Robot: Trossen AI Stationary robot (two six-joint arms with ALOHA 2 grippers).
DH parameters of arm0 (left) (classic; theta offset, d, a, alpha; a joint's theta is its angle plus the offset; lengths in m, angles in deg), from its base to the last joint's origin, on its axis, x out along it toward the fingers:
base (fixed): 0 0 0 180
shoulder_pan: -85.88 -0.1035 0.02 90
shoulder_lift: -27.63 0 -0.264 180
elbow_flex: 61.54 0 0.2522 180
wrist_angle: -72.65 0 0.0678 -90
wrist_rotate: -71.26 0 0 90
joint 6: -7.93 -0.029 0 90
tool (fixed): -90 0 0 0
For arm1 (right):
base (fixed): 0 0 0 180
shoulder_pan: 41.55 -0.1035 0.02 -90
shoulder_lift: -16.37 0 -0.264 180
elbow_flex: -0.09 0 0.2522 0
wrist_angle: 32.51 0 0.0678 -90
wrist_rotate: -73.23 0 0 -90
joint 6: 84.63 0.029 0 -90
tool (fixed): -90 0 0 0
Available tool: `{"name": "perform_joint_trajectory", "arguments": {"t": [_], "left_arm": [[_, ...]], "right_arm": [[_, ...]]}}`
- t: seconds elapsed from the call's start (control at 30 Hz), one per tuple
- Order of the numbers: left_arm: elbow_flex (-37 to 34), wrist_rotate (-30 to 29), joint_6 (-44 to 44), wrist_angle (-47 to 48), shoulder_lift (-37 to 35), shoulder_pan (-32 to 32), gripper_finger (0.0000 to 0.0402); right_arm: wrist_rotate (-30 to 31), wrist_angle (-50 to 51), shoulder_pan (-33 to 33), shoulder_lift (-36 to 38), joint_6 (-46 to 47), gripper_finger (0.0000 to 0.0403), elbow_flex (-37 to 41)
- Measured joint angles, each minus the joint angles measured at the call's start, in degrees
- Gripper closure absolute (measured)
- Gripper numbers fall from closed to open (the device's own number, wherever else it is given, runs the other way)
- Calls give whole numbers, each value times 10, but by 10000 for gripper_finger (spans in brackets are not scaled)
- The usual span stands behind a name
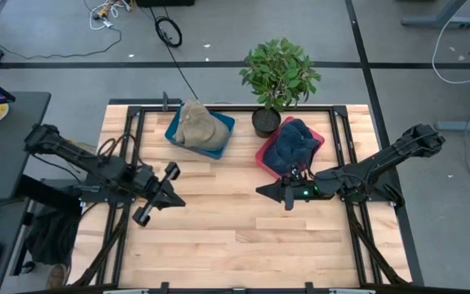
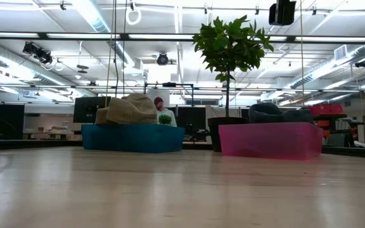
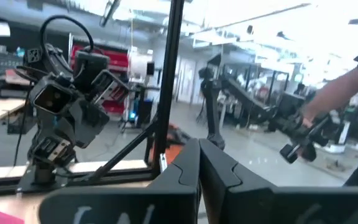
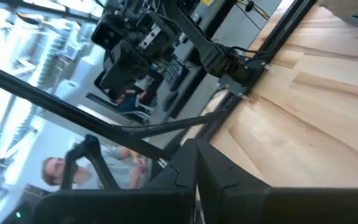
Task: Pick & Place hat
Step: Return to Home Position
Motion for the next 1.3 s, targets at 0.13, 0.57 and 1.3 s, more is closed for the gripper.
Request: {"name": "perform_joint_trajectory", "arguments": {"t": [0.13,0.57,1.3], "left_arm": [[-67,0,1,-69,-35,0,397],[-190,-29,-47,-93,-216,-19,397],[-294,92,43,-48,-375,-234,397]], "right_arm": [[0,23,0,0,-3,394,0],[1,41,0,0,0,394,0],[1,53,1,0,16,394,0]]}}
